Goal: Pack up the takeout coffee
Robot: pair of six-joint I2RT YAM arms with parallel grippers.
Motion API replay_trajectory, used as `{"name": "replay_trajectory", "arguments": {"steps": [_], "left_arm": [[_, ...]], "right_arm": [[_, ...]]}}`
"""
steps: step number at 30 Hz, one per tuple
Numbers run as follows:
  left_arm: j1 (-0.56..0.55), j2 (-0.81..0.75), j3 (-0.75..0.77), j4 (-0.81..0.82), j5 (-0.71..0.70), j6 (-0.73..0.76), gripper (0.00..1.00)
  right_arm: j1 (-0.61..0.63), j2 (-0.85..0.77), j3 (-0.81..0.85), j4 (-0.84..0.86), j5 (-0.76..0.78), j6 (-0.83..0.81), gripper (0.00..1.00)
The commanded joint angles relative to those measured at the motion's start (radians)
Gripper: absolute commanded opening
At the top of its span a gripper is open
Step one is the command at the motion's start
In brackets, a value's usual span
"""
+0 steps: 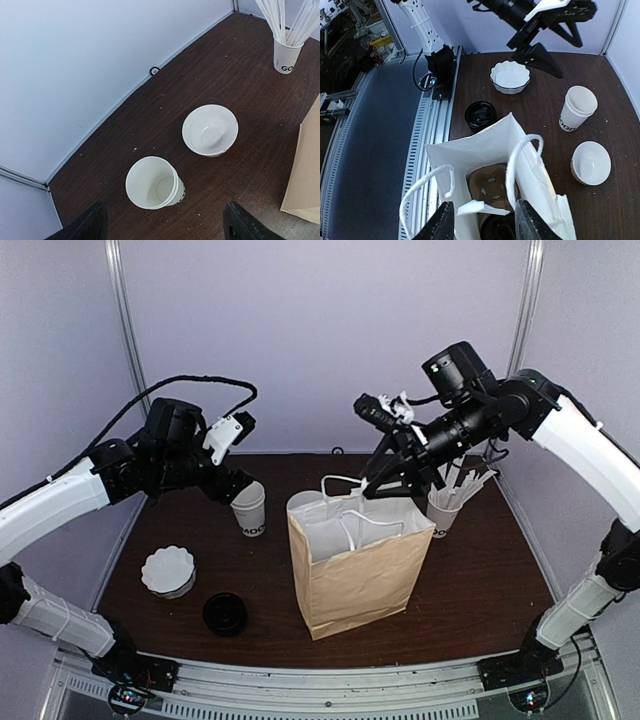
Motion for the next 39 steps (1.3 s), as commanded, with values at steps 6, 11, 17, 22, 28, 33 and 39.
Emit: {"name": "replay_trajectory", "arguments": {"steps": [6, 11, 17, 22, 28, 33, 39], "left_arm": [[0.009, -0.009, 0.003, 0.025, 0.027, 0.014, 0.83], [0.008, -0.015, 0.013, 0.016, 0.038, -0.003, 0.83], [0.008, -0.019, 0.019, 0.014, 0.003, -0.02, 0.83], [0.009, -0.027, 0.017, 0.016, 0.005, -0.019, 0.83], [0.008, -0.04, 0.017, 0.016, -0.011, -0.011, 0.83], [0.009, -0.058, 0.021, 0.013, -0.115, -0.008, 0.84], [0.014, -0.077, -0.001, 0.055, -0.299, -0.032, 0.95]], "right_arm": [[-0.129, -0.031, 0.111, -0.038, -0.025, -0.011, 0.69], [-0.263, -0.151, -0.027, 0.04, 0.031, 0.014, 0.68], [-0.44, -0.245, -0.173, 0.174, 0.138, 0.129, 0.69], [-0.547, -0.279, -0.236, 0.243, 0.111, 0.191, 0.7], [-0.578, -0.297, -0.279, 0.278, 0.25, 0.208, 0.7], [-0.601, -0.316, -0.322, 0.365, 0.608, 0.252, 0.86], [-0.609, -0.354, -0.458, 0.564, 0.955, 0.322, 1.0]]}}
